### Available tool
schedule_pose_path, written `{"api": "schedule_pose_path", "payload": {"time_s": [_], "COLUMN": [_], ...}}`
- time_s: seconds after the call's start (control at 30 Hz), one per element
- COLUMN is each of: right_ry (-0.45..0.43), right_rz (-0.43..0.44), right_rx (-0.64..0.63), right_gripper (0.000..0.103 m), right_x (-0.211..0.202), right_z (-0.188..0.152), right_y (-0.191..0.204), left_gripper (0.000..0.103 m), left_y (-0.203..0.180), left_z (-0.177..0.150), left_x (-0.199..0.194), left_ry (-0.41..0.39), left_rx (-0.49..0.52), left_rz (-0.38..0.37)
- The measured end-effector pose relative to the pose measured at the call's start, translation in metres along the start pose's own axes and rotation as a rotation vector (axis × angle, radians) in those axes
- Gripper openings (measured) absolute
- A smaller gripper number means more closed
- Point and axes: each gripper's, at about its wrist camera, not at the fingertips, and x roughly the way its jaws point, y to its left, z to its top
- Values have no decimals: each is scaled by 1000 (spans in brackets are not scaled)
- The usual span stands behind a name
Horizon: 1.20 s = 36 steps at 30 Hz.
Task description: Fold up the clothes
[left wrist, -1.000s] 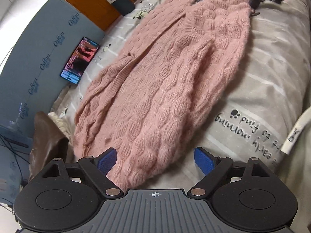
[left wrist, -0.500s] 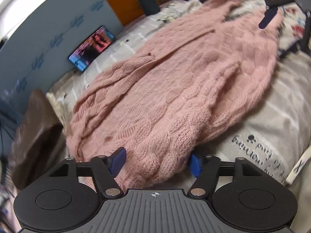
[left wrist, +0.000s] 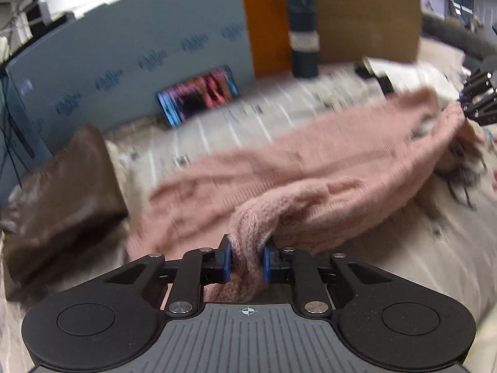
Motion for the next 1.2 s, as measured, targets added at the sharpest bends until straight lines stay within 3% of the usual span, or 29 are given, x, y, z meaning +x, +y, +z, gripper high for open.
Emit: {"api": "schedule_pose_path", "payload": {"time_s": [0.2, 0.3, 0.43, 0.47, 0.53, 0.6, 0.83, 0.9, 1.1, 1.2], "right_ry": [-11, 29, 48, 50, 54, 58, 71, 45, -34, -79], "right_rz": [41, 66, 47, 38, 22, 5, -54, -92, -205, -206], "right_rx": [5, 5, 41, 53, 77, 100, 187, 277, 551, 692], "right_gripper": [8, 8, 16, 27, 36, 37, 46, 46, 50, 56], "right_x": [25, 40, 46, 46, 47, 48, 50, 41, 16, 6], "right_z": [37, 44, 42, 42, 40, 38, 31, 21, -8, -22], "right_y": [-34, -43, -54, -57, -62, -68, -88, -96, -122, -120], "left_gripper": [17, 18, 29, 36, 53, 66, 68, 75, 75, 75], "left_y": [25, 35, 41, 42, 43, 43, 44, 45, 31, 14], "left_z": [39, 48, 52, 53, 55, 57, 62, 62, 65, 67], "left_x": [36, 54, 73, 75, 80, 85, 106, 114, 110, 100], "left_ry": [0, 33, 65, 62, 48, 33, 5, 19, -21, -65], "left_rx": [71, 80, 78, 68, 52, 37, -3, -4, -18, -40], "left_rz": [41, 36, 38, 42, 48, 52, 85, 113, 189, 233]}}
